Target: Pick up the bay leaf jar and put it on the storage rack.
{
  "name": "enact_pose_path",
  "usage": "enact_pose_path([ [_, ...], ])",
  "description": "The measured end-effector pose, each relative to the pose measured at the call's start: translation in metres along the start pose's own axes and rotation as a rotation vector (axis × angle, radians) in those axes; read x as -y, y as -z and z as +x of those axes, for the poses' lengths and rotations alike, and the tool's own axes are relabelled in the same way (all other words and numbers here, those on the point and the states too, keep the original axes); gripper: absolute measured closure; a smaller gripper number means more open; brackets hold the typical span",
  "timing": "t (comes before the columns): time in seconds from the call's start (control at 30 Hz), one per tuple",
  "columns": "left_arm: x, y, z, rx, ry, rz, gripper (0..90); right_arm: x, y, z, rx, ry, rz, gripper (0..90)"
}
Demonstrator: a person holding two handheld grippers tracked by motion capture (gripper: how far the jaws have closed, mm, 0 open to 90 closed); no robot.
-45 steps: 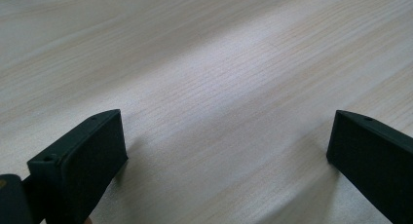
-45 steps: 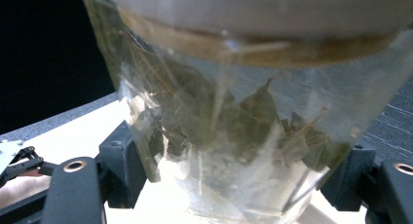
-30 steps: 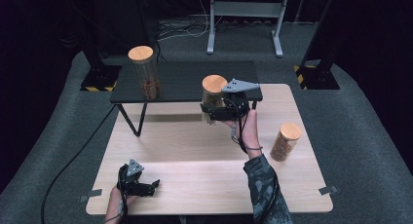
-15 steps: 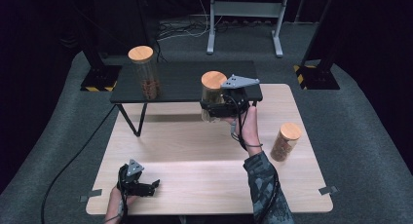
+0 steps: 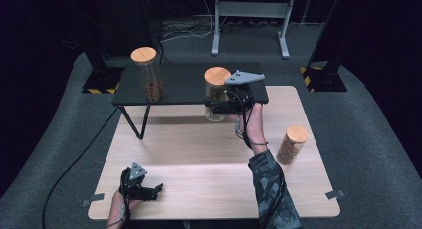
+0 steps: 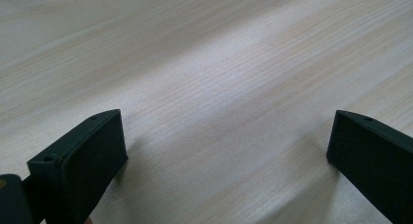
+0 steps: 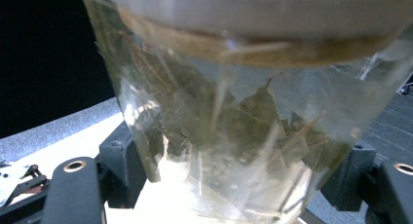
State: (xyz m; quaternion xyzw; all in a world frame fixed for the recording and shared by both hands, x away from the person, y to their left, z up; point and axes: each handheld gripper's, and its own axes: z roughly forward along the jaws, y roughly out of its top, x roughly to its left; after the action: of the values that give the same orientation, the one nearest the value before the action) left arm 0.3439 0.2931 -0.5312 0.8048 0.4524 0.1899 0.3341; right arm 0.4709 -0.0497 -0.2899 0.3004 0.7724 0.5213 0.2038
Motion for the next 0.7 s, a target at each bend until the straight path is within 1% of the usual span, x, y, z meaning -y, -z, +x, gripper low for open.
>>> enact_pose_path([
  [0.4,0.000,0.000,0.000,0.000,0.000,0.000,0.0,-0.007,-0.004,-0.002,0.009,-0.002,0.005,24.9],
  [0.7,0.000,0.000,0.000,0.000,-0.003,0.002,0.0,-0.011,-0.008,-0.005,0.025,-0.004,0.010,24.9],
])
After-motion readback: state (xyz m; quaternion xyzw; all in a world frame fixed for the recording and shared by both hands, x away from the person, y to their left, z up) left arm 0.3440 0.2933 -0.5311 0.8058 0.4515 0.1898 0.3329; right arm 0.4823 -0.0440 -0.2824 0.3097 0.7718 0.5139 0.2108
